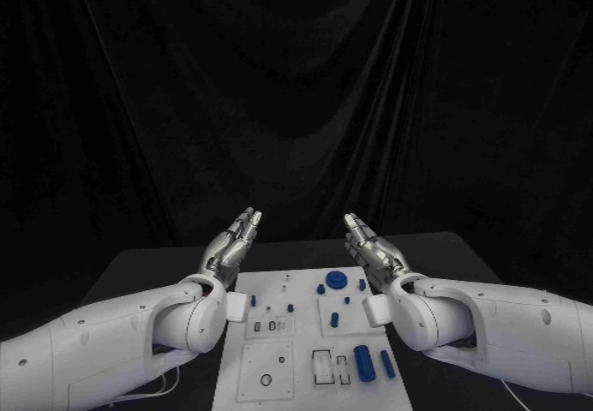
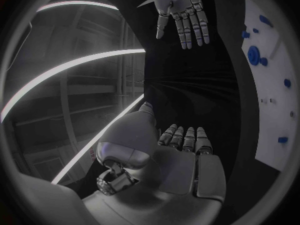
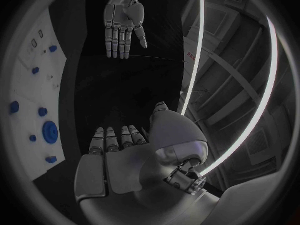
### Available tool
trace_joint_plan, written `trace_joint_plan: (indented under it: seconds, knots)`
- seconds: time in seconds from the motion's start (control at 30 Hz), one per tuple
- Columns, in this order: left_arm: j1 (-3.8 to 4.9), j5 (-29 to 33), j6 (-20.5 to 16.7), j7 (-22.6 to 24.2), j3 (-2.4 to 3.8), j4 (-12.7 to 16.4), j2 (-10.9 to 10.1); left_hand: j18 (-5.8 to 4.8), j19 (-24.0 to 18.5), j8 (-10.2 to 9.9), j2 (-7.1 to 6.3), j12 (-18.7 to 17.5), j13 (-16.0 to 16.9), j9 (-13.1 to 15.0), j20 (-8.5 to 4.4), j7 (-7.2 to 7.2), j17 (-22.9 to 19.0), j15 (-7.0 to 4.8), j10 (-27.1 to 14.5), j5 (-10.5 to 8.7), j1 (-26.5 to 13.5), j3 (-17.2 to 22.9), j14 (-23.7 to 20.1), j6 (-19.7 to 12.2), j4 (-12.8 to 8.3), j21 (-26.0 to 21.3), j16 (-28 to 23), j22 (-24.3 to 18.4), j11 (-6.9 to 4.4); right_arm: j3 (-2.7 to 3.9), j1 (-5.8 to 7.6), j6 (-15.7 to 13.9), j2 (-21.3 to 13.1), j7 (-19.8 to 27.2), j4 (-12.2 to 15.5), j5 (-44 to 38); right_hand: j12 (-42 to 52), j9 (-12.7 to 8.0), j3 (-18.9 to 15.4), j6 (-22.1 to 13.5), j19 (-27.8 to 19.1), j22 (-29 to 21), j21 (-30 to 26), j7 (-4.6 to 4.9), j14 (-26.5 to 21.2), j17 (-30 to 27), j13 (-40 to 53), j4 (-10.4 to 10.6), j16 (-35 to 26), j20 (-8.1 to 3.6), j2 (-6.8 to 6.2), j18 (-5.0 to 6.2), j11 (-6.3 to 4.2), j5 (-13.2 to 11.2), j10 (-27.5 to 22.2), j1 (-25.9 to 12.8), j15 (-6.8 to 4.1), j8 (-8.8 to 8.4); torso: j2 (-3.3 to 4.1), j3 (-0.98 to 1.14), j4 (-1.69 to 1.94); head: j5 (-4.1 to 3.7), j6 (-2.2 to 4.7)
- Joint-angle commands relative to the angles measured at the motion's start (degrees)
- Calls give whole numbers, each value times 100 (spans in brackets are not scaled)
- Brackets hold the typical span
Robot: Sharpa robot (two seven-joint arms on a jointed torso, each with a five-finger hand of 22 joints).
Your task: Assemble the parts on the task board
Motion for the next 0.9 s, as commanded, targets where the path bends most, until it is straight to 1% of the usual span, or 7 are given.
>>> trace_joint_plan:
  seconds: [0.03,0.33,0.37,0.4,0.6,0.8,0.9]
  knots:
    - [106,401,1292,486,-92,-42,33,105,5,33,23,-38,-9,14,-415,-43,-9,-518,1,68,260,-36,-2,88,68,-34,-21,-8,-78,-70,73,824,3,-178,30,497,-28,-5,-39,-1,-2,-9,-22,-16,-2,-9,-9,-8,-25,-471,-1,72,-21,5,8,47,-1111,-22,-5,0,0,0,2]
    - [267,603,2030,679,-332,-114,71,173,5,22,6,-38,-9,6,-438,-175,-9,-611,1,47,356,-70,-2,63,73,-34,-21,-8,-195,-122,104,911,3,-190,36,550,-28,-5,-53,-1,-2,-9,-22,57,-2,-9,-9,4,-25,-405,-18,68,51,-66,8,70,-1042,-22,-5,0,0,0,2]
    - [271,609,2051,685,-339,-116,72,202,5,18,1,-38,-9,2,-442,-242,-9,-645,1,40,384,-86,-2,41,71,-34,-21,-8,-249,-122,104,911,3,-190,36,550,-28,-5,-55,-1,-2,-9,-22,69,-2,-9,-9,5,-25,-395,-15,68,62,-80,8,66,-1032,-22,-5,0,0,0,2]
    - [269,754,2142,963,-341,-259,32,221,5,13,-9,-38,-9,-2,-436,-279,-9,-660,1,30,402,-98,-2,16,71,-34,-21,-8,-277,-121,105,1269,-242,-350,-13,98,-28,-5,-58,-1,-2,-9,-22,77,-2,-9,-9,4,-25,-383,-18,67,72,-97,8,68,-1021,-22,146,20,71,74,-74]
    - [269,534,1843,1039,-341,-243,3,425,5,2,-58,-38,-9,-13,-380,-527,-9,-812,1,-48,445,-199,-2,-68,71,-34,-21,-8,-467,-121,106,1365,-303,-316,-42,-442,-28,-5,-64,-1,-2,-9,-22,103,-2,-9,-9,5,-25,-307,-25,68,112,-181,8,93,-972,-22,196,21,80,93,-152]
    - [270,400,1344,1229,-341,-108,-101,500,5,20,-128,-38,-9,3,-416,-590,-9,-930,1,-62,501,-253,-2,26,68,-34,-21,-8,-568,-121,113,1323,-449,-314,28,-588,-28,-5,-64,-1,-2,-9,-22,157,-2,-9,-9,0,-25,-189,-33,73,173,-179,8,146,-897,-22,269,-2,117,99,-209]
    - [271,204,1354,1295,-341,-94,-153,516,5,19,-116,-38,-9,3,-405,-582,-9,-924,1,-57,520,-248,-2,32,68,-34,-21,-8,-555,-121,120,1371,-533,-273,48,-613,-28,-5,-66,-1,-2,-9,-22,256,-2,-9,-9,0,-25,-80,-74,79,308,-150,8,246,-740,-22,310,1,151,128,-313]
